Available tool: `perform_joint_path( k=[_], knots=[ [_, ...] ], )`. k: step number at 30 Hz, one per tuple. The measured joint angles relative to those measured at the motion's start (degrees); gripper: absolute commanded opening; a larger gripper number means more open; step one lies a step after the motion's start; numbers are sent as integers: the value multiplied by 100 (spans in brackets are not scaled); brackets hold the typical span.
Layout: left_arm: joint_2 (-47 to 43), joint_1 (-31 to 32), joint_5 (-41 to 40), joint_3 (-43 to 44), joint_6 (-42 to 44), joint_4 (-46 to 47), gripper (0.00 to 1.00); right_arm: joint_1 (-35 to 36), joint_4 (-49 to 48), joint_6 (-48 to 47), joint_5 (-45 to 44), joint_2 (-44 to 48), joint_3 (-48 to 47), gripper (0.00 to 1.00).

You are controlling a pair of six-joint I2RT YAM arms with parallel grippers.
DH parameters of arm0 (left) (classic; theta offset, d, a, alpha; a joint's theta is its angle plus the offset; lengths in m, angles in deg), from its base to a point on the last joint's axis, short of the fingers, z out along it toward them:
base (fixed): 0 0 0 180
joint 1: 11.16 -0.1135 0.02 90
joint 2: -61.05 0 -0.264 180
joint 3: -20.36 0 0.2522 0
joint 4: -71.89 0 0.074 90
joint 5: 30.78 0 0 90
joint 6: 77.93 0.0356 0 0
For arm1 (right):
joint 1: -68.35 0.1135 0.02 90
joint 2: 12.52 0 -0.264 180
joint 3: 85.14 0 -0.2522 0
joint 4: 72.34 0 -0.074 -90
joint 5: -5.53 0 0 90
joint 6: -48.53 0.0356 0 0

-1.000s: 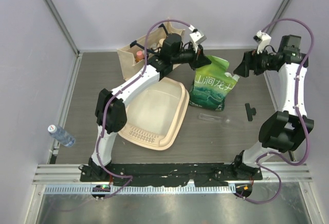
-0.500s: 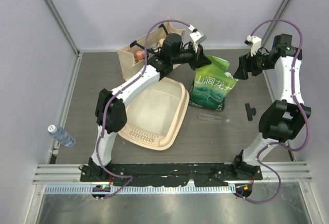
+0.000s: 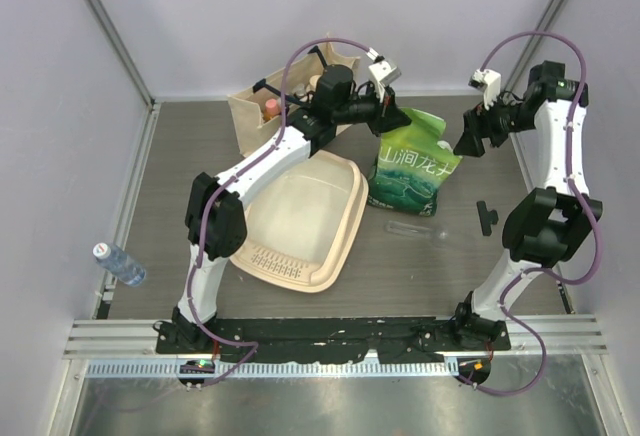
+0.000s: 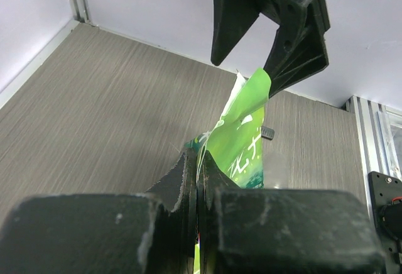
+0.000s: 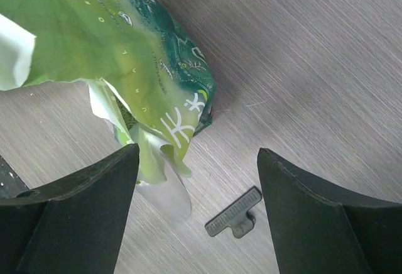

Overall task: Fill the litter box with clean litter
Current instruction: Open the cat litter bag at the center of the board.

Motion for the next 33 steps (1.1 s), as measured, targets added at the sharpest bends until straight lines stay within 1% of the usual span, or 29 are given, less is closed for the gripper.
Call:
perform_joint_path(
  k=[8, 18, 33],
  knots=[
    [0, 2, 2, 9, -4, -15, 0, 90, 136, -74, 4, -221, -131, 81],
    [0, 2, 17, 9, -7, -15, 0, 116, 131, 20, 9, -437, -581, 80],
    [0, 2, 20, 9, -24, -20, 0, 247, 236, -562, 199, -461, -586, 80]
  ],
)
